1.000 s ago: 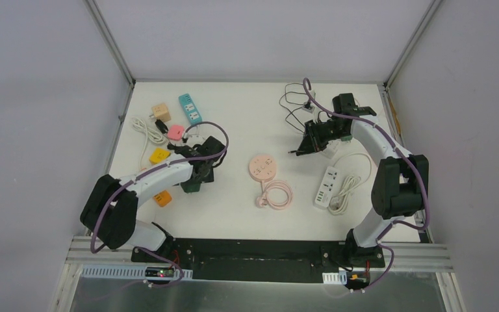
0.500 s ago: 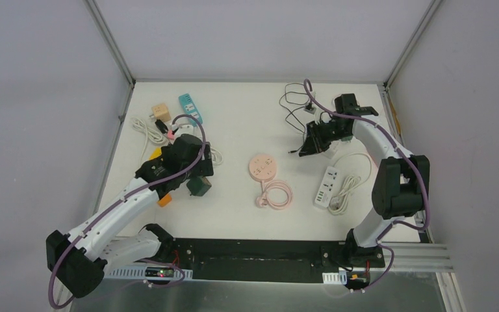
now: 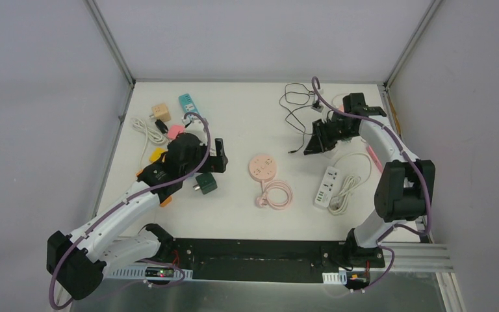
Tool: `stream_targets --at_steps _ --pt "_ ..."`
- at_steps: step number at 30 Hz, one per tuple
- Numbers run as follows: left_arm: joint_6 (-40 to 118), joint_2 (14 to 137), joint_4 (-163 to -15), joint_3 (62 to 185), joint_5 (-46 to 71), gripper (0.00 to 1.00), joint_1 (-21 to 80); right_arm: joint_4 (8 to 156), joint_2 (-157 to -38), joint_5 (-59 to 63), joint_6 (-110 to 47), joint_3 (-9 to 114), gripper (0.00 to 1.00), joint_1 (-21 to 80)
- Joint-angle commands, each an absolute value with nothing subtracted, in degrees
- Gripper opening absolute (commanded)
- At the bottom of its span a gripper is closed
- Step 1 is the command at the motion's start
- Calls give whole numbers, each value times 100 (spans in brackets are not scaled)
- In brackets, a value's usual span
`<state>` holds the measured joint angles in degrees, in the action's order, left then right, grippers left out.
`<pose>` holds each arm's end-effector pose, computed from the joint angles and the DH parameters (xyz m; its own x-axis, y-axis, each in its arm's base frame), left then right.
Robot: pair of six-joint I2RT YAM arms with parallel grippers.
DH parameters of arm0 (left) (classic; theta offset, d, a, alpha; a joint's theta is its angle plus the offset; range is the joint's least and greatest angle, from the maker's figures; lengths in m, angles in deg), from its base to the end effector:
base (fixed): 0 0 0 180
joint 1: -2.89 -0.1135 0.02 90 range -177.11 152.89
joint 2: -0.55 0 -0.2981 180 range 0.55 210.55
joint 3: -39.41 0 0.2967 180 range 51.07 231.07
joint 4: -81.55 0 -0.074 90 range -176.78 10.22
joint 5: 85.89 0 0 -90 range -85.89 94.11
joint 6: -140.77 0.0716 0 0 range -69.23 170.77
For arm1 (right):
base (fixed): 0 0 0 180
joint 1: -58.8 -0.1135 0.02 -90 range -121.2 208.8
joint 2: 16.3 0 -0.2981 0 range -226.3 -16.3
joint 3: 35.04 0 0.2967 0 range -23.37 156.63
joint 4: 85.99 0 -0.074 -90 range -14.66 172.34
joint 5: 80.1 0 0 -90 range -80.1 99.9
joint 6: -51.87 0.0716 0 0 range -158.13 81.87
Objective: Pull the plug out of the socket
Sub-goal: Reset both arms
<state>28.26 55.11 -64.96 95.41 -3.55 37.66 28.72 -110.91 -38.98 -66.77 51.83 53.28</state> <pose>0.2245 -0.1442 0.2869 -0.5835 -0.0568 -0.8101 0.2695 0.9275 -0.2591 0.3664 0.0896 0.2549 -0.7003 -0.3844 -0.6015 -0.7039 0.5118 0.4925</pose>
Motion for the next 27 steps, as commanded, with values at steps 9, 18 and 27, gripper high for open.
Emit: stream_targets --at_steps 9,18,27 --pt "3029 5544 -7505 9396 358 99 3717 2880 -10676 -4088 -6913 5239 41 5450" --pt "3042 5460 -7579 9452 525 99 3717 2887 -10507 -4092 -6954 5224 49 5496" --pt "3205 5567 -7561 9872 662 99 3717 2821 -10099 -3733 -6994 5368 53 5653"
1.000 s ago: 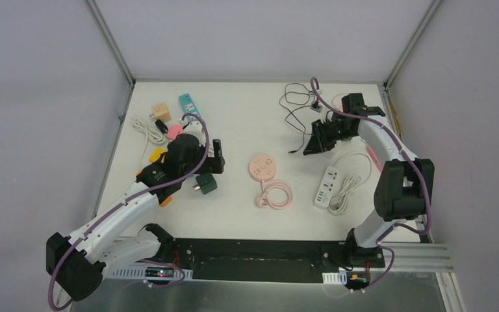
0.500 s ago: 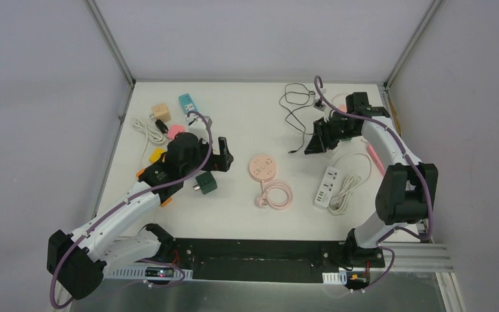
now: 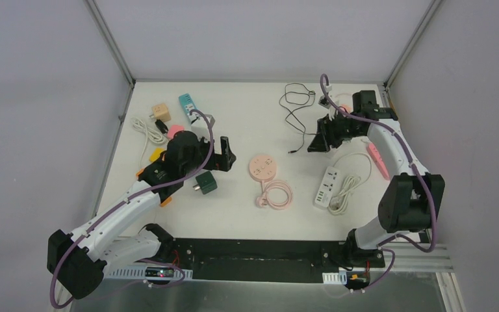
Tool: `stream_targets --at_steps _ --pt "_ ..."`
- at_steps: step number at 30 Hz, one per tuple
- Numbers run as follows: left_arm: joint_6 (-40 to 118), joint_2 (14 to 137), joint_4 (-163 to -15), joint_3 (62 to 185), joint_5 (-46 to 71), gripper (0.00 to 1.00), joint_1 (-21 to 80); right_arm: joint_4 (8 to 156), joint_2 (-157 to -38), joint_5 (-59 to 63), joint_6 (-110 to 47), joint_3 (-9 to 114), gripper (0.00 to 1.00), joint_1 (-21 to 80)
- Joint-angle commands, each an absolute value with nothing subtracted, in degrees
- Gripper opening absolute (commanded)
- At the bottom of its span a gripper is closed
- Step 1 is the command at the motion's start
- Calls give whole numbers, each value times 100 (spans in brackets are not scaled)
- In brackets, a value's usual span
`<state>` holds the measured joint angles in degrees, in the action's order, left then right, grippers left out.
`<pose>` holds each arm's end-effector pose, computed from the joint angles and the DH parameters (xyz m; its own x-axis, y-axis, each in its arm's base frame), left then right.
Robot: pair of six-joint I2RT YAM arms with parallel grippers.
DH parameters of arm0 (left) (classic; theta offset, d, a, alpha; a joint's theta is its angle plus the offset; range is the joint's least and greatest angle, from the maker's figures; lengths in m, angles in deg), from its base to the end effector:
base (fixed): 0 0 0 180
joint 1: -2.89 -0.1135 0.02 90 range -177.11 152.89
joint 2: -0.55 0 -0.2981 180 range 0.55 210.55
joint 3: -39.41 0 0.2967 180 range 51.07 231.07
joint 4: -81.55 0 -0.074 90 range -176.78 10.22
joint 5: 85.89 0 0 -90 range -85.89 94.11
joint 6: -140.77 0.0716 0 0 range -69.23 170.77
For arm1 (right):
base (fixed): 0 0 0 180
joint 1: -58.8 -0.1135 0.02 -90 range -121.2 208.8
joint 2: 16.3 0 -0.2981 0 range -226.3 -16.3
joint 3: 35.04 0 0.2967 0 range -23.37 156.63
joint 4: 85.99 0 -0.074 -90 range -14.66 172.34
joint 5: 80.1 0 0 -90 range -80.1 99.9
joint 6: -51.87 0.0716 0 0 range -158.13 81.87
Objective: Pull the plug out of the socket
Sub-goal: Reset both arms
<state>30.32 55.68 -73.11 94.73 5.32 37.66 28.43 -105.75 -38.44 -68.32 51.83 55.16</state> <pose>0.2275 -0.1598 0.2972 -0.5318 -0.0560 -0.8450 0.4270 0.8440 -0.3247 0.3547 0.0762 0.2854 -0.6400 -0.3757 -0.6703 -0.7421 0.5285 0.4123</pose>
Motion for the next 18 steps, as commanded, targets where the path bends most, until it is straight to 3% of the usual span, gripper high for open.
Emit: stream_targets --at_steps 1,13,18 --pt "3222 5568 -7551 9928 681 99 3717 2799 -10032 -3663 -6994 5420 53 5697" --pt "3591 5402 -6953 10663 815 98 3717 2485 -9424 -3209 -6892 6224 60 6583" --pt "3723 5235 -6559 11025 688 99 3717 2746 -9305 -2996 -6307 6436 72 6814"
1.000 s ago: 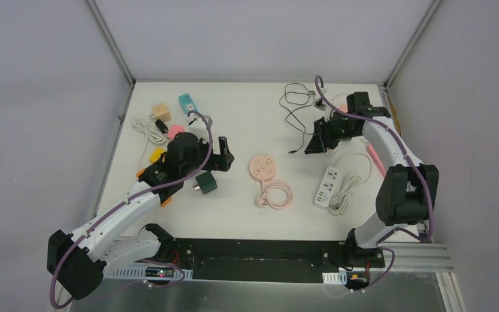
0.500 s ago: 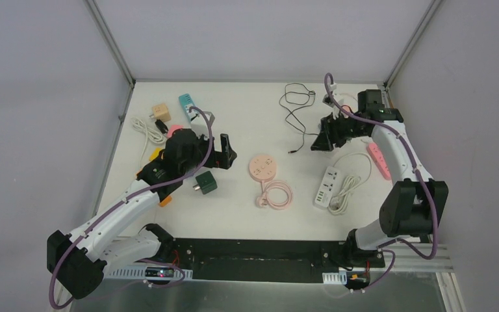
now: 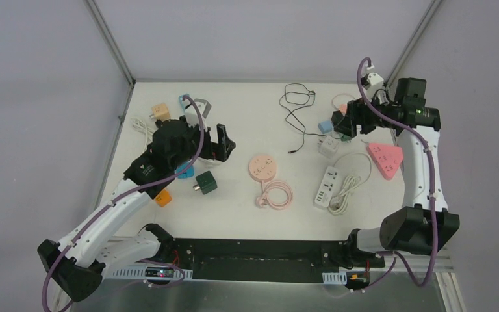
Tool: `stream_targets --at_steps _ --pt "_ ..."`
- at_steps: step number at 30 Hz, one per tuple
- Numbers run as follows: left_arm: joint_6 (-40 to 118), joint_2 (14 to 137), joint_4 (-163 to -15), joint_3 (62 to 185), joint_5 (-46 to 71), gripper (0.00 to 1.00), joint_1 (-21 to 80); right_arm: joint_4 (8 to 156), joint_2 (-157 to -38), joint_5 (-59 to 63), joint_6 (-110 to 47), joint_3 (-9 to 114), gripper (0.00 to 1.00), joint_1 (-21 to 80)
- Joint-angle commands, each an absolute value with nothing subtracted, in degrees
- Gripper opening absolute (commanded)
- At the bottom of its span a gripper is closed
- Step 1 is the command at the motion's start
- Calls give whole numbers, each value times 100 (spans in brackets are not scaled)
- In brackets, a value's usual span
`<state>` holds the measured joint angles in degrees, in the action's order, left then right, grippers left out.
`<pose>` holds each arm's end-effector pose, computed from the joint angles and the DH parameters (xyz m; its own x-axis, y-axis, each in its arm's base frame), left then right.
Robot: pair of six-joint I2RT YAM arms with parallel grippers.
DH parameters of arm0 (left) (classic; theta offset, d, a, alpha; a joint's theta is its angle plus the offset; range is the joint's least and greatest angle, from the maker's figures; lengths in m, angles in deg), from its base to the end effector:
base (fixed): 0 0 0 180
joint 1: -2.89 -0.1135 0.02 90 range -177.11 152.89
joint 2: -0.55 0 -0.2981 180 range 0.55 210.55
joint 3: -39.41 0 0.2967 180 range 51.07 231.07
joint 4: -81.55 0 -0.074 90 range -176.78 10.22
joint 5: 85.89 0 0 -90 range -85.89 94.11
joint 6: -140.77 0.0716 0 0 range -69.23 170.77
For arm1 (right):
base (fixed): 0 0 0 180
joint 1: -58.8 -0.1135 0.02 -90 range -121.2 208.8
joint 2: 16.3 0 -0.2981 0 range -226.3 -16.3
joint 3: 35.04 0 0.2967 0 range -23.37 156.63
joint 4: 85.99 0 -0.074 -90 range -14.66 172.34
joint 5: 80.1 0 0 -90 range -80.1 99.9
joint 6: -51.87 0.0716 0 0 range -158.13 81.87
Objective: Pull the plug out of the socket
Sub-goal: Reset both arms
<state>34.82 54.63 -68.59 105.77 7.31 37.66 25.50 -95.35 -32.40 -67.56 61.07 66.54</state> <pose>0.2226 -0.1594 0.3741 -0.4070 -0.0514 -0.9120 0.5213 0.8067 -0.2782 0.3297 0.0038 0.3939 -0.5197 -0.2961 -0.8014 -0.6560 0.7393 0.1522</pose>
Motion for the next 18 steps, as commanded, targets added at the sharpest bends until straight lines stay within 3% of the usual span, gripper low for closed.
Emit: stream_targets --at_steps 1,2,3,10,18 --pt "3730 5214 -6440 11127 618 99 3717 2809 -9281 -2989 -6162 6469 84 6898" --pt "3768 5204 -6300 11228 561 99 3717 2891 -9263 -2994 -5997 6493 98 7006" --pt "3811 5193 -6185 11326 514 99 3717 2996 -9241 -3051 -5817 6496 99 7110" --pt "3976 5011 -5663 11722 437 99 3717 3701 -9062 -3150 -4477 6297 100 7365" --pt "3918 4767 -5436 11823 437 99 3717 3289 -8949 -3336 -5100 6324 100 7374"
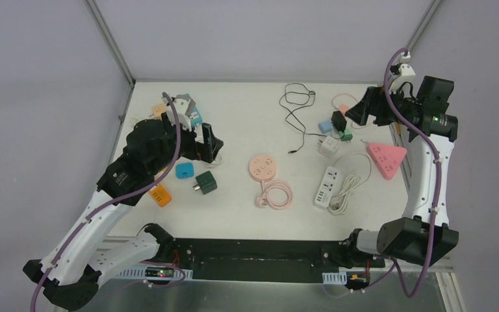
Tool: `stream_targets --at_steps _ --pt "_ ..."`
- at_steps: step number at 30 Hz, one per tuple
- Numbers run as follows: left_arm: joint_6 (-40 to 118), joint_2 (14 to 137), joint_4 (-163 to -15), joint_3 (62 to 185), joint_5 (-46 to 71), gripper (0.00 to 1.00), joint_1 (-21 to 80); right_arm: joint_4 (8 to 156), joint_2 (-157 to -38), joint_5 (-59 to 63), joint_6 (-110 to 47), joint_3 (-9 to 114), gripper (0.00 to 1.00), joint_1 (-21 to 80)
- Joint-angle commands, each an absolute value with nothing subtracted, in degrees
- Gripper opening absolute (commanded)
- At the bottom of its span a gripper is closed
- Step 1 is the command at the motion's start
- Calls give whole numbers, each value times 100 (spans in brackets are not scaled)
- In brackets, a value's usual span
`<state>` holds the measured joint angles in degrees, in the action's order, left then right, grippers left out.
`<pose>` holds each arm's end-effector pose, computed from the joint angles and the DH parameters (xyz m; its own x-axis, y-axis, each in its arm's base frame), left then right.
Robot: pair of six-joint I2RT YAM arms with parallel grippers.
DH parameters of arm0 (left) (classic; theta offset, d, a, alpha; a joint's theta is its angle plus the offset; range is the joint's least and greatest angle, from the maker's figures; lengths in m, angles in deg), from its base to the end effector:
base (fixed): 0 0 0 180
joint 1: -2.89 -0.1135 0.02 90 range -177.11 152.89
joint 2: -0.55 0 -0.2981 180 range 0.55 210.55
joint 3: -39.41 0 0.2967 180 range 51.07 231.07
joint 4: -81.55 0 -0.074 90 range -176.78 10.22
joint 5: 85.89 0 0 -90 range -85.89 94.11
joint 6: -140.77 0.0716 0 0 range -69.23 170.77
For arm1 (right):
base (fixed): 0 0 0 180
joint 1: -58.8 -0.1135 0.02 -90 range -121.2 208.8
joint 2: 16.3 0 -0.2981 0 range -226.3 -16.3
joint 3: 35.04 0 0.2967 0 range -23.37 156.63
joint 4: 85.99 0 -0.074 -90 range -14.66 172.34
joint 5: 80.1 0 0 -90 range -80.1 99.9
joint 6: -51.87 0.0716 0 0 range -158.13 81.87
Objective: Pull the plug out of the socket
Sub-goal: Reset both arms
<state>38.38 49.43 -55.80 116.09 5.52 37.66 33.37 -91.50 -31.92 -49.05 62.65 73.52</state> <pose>0.1856 -0.1310 0.4391 -0.3321 -0.0305 -0.9427 0.5307 0.8202 -0.2136 0.3198 -0.0347 0.4365 -0.5264 -0.0077 -0.8502 -0.4252 0.8683 0.2555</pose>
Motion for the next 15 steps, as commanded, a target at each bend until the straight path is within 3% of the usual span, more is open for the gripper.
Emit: stream_targets --at_steps 1,15 --pt "3910 4726 -5417 11816 437 99 3717 3262 -8936 -3372 -5143 6302 100 7374" --pt "4090 4606 -5292 11743 270 99 3717 3278 -8925 -4119 -5070 6112 100 7519"
